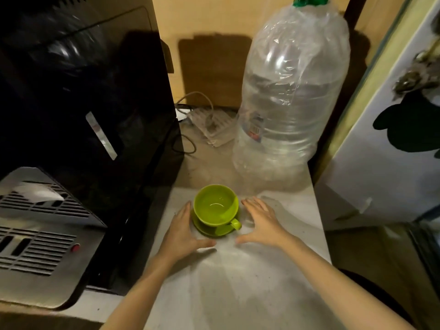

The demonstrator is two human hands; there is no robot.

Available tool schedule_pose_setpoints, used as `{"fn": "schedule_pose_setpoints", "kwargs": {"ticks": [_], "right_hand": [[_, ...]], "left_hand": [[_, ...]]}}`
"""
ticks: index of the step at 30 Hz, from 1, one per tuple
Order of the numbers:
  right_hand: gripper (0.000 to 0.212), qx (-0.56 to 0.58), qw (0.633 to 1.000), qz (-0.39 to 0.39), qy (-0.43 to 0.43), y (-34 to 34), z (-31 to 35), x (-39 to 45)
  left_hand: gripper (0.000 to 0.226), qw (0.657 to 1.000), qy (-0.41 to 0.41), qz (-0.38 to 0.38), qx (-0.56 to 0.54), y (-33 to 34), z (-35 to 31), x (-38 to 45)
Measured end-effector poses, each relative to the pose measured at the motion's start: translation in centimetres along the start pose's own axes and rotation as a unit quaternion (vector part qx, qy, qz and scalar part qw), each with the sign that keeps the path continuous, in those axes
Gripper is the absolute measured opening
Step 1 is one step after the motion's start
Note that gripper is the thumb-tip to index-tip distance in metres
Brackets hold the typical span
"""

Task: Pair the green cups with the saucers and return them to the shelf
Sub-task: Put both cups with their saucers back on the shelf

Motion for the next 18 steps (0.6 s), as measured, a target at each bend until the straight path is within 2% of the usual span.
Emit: {"fn": "schedule_pose_setpoints", "kwargs": {"ticks": [3, 5, 7, 10, 11, 14, 18], "right_hand": [[0.113, -0.036, 0.999, 0.020, -0.002, 0.1, -0.6, 0.8], [0.100, -0.044, 0.999, 0.030, 0.000, 0.0, -0.9, 1.4], [0.076, -0.052, 0.998, 0.030, 0.006, -0.4, -1.0, 1.8], [0.062, -0.040, 0.999, 0.015, 0.016, -0.8, -1.0, 2.4], [0.053, -0.029, 0.999, 0.003, 0.014, -0.7, -0.9, 2.7], [0.029, 0.044, 0.998, -0.045, 0.015, -0.1, -0.8, 3.6], [0.014, 0.223, 0.968, -0.048, 0.104, 0.0, -0.7, 4.4]], "left_hand": [[0.137, 0.997, 0.003, 0.006, 0.073, 0.2, 1.1, 0.8], [0.122, 0.997, -0.014, 0.010, 0.075, 0.2, 1.8, 1.3], [0.101, 0.999, -0.027, 0.015, 0.042, 0.1, 2.1, 1.7], [0.048, 0.997, -0.053, 0.014, -0.049, 0.0, 2.0, 2.5], [0.037, 0.994, -0.070, 0.009, -0.085, -0.1, 2.0, 2.7], [0.027, 0.981, -0.132, -0.004, -0.142, 0.1, 2.2, 3.6], [0.015, 0.965, -0.193, -0.013, -0.177, 0.4, 1.7, 4.5]]}}
Point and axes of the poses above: each hand's wrist, its own x-axis towards the middle knuckle, its own y-axis out of the palm, z = x × y, the point moved 1 cm from there along x, towards the middle knuckle, and after that the axes turned 2 degrees about -y, right-handed, at the moved point
